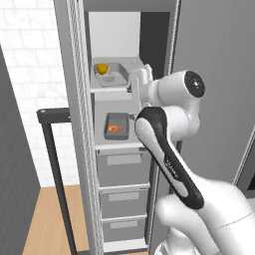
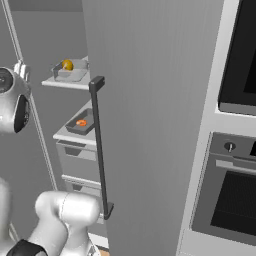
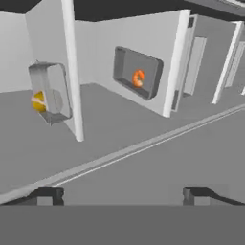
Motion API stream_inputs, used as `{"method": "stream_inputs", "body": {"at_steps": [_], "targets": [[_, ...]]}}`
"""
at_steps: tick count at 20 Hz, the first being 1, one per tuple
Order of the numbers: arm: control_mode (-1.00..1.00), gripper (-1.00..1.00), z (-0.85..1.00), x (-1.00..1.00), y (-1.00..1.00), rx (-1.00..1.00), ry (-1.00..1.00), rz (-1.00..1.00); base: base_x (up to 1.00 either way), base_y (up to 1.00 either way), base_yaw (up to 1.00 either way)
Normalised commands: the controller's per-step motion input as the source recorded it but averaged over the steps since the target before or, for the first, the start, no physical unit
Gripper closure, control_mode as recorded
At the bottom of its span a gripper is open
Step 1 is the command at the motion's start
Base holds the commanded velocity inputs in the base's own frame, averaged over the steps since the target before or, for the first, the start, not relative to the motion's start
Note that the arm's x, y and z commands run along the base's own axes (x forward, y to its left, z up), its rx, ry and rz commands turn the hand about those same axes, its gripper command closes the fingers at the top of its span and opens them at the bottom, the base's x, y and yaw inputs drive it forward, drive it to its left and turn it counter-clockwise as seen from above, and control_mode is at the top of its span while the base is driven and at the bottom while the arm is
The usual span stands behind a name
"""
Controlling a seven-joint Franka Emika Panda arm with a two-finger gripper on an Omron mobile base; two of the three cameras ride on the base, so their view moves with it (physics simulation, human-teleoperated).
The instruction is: Take the meat container that has the shrimp and place it on the second highest rack of the freezer. Then take the vegetable container that has the lemon and garlic and place it on the highest rack of the freezer.
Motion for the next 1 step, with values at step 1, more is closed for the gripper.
{"method": "stream_inputs", "body": {"at_steps": [1], "targets": [[-1.0,-1.0,0.06,-1.0,-0.04,-0.02,0.03,0.27,0.0,0.0,0.0]]}}
